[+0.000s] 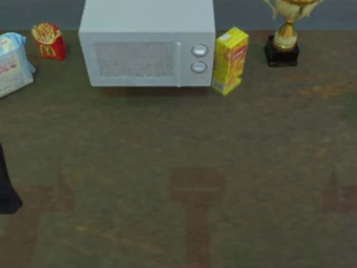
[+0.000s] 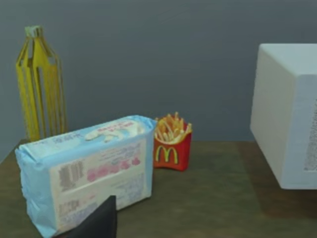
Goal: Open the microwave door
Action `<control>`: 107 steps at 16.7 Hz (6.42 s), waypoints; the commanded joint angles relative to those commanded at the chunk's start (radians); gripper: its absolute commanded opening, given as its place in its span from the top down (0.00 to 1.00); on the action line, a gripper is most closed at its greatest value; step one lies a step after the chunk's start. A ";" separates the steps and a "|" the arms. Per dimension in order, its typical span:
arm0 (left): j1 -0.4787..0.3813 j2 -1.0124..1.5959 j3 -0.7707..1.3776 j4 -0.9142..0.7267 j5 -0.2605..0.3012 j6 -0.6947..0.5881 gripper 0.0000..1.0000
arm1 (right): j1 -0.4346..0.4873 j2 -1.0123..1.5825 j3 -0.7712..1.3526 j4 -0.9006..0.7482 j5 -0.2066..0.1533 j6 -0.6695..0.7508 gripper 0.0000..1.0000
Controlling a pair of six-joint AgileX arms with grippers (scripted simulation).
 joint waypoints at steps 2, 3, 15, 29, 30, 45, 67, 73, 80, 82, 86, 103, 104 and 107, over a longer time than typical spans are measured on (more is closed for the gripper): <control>0.000 0.000 0.000 0.000 0.000 0.000 0.00 | 0.000 0.000 0.000 0.000 0.000 0.000 0.00; -0.003 0.010 0.009 -0.007 -0.002 -0.002 0.00 | 0.000 0.000 0.000 0.000 0.000 0.000 0.00; -0.245 0.873 0.868 -0.473 -0.123 -0.211 0.00 | 0.000 0.000 0.000 0.000 0.000 0.000 0.00; -0.586 2.118 2.180 -1.098 -0.282 -0.530 0.00 | 0.000 0.000 0.000 0.000 0.000 0.000 0.00; -0.599 2.169 2.228 -1.125 -0.288 -0.541 0.00 | 0.000 0.000 0.000 0.000 0.000 0.000 0.00; -0.592 2.355 2.277 -1.037 -0.286 -0.533 0.00 | 0.000 0.000 0.000 0.000 0.000 0.000 0.00; -0.578 2.394 2.255 -0.977 -0.280 -0.519 1.00 | 0.000 0.000 0.000 0.000 0.000 0.000 0.00; -0.611 2.392 2.227 -0.973 -0.257 -0.528 1.00 | 0.000 0.000 0.000 0.000 0.000 0.000 0.00; -0.608 2.288 2.067 -0.909 -0.290 -0.544 1.00 | 0.000 0.000 0.000 0.000 0.000 0.000 0.00; -0.608 2.269 2.042 -0.897 -0.294 -0.548 1.00 | 0.000 0.000 0.000 0.000 0.000 0.000 0.00; -0.608 2.269 2.042 -0.896 -0.295 -0.548 1.00 | 0.000 0.000 0.000 0.000 0.000 0.000 0.00; -0.608 2.269 2.042 -0.896 -0.295 -0.548 1.00 | 0.000 0.000 0.000 0.000 0.000 0.000 0.00; -0.608 2.269 2.042 -0.896 -0.295 -0.548 1.00 | 0.000 0.000 0.000 0.000 0.000 0.000 0.00; -0.615 2.275 2.041 -0.895 -0.289 -0.552 1.00 | 0.000 0.000 0.000 0.000 0.000 0.000 0.00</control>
